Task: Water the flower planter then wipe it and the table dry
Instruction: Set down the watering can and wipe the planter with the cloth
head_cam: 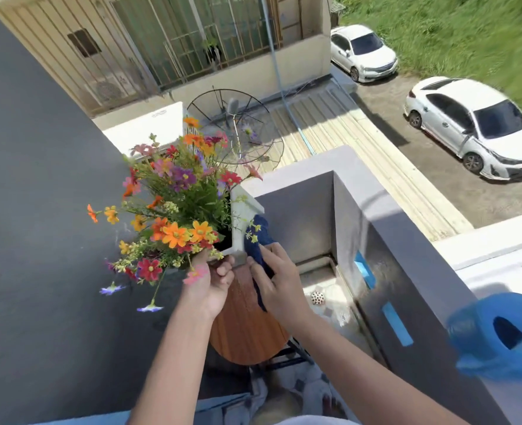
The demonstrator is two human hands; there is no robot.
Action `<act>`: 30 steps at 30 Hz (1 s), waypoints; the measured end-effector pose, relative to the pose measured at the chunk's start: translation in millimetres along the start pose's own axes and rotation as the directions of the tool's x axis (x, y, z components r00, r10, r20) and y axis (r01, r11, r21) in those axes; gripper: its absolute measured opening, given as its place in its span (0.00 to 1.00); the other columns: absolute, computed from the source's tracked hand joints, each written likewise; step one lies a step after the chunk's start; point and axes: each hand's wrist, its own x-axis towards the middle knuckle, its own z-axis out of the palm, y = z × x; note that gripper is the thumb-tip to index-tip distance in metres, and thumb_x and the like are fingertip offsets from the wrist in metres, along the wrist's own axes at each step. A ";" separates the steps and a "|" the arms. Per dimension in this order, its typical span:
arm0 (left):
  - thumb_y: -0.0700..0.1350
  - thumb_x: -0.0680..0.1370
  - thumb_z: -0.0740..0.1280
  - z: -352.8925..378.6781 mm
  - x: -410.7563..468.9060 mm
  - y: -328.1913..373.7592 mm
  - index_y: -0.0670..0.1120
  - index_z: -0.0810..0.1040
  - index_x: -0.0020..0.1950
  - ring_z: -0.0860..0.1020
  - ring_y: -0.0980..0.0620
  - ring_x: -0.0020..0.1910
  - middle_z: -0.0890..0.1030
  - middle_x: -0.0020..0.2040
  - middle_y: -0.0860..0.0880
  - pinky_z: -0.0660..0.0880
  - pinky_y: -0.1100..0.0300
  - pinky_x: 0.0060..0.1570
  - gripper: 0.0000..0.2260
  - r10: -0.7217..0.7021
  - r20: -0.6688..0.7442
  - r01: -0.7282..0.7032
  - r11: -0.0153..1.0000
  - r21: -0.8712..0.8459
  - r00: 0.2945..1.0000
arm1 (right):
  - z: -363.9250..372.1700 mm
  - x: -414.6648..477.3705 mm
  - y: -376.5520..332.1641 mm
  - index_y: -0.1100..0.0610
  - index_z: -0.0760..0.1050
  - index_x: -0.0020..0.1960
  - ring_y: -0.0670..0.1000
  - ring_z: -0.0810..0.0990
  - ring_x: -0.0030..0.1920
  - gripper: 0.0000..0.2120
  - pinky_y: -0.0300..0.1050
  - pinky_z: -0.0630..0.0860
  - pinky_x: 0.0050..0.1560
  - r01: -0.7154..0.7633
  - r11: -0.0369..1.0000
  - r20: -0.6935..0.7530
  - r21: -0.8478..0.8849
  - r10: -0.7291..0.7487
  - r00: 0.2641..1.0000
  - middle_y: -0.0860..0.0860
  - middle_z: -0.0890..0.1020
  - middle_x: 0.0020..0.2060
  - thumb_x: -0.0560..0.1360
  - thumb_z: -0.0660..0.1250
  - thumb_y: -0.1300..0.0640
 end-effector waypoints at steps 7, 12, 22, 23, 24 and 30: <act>0.38 0.81 0.51 5.9 -14.1 -5.2 0.42 0.71 0.39 0.66 0.57 0.16 0.74 0.25 0.46 0.59 0.68 0.16 0.14 -0.053 0.009 0.052 0.996 0.077 0.999 | -2.3 50.5 -19.9 0.62 0.79 0.52 0.50 0.73 0.43 0.07 0.42 0.68 0.43 0.082 0.996 -0.026 -0.035 -0.083 0.996 0.46 0.72 0.41 0.78 0.63 0.65; 0.39 0.81 0.52 1.5 -22.2 -5.5 0.43 0.66 0.42 0.66 0.56 0.17 0.76 0.26 0.44 0.61 0.67 0.16 0.10 -0.088 0.046 0.087 0.996 0.015 0.995 | -9.8 90.0 0.1 0.61 0.79 0.54 0.51 0.73 0.49 0.08 0.41 0.64 0.45 0.028 0.995 -0.078 -0.093 -0.035 0.996 0.52 0.76 0.48 0.79 0.62 0.64; 0.40 0.82 0.53 5.6 -20.9 5.8 0.42 0.68 0.41 0.66 0.57 0.16 0.75 0.25 0.44 0.61 0.67 0.16 0.10 -0.011 0.034 0.010 1.000 0.019 0.999 | -11.0 60.5 31.1 0.62 0.76 0.55 0.49 0.68 0.43 0.07 0.38 0.60 0.39 -0.093 0.966 -0.070 -0.240 0.079 0.994 0.50 0.71 0.44 0.80 0.62 0.60; 0.39 0.82 0.53 5.8 -19.5 7.5 0.42 0.68 0.41 0.66 0.57 0.16 0.75 0.25 0.44 0.61 0.67 0.15 0.10 0.003 0.021 -0.004 0.999 0.035 1.000 | -8.6 53.0 27.0 0.61 0.77 0.53 0.48 0.68 0.42 0.06 0.37 0.60 0.38 -0.074 0.970 -0.042 -0.231 0.066 0.997 0.50 0.71 0.43 0.80 0.62 0.60; 0.39 0.81 0.53 5.3 -18.3 8.9 0.43 0.67 0.41 0.66 0.57 0.16 0.74 0.26 0.43 0.61 0.67 0.15 0.10 0.016 0.007 -0.016 0.999 0.049 1.000 | -7.3 46.5 22.7 0.59 0.77 0.50 0.48 0.68 0.41 0.05 0.36 0.60 0.38 -0.064 0.974 -0.022 -0.218 0.061 0.998 0.49 0.71 0.42 0.80 0.63 0.60; 0.38 0.82 0.50 6.3 -19.0 -0.2 0.42 0.69 0.43 0.66 0.57 0.16 0.72 0.33 0.42 0.61 0.67 0.16 0.12 0.084 -0.057 -0.071 0.979 0.192 0.995 | -8.5 28.9 -17.3 0.49 0.74 0.43 0.38 0.72 0.39 0.11 0.27 0.63 0.39 -0.048 0.997 -0.096 -0.066 0.041 0.994 0.42 0.71 0.38 0.81 0.63 0.61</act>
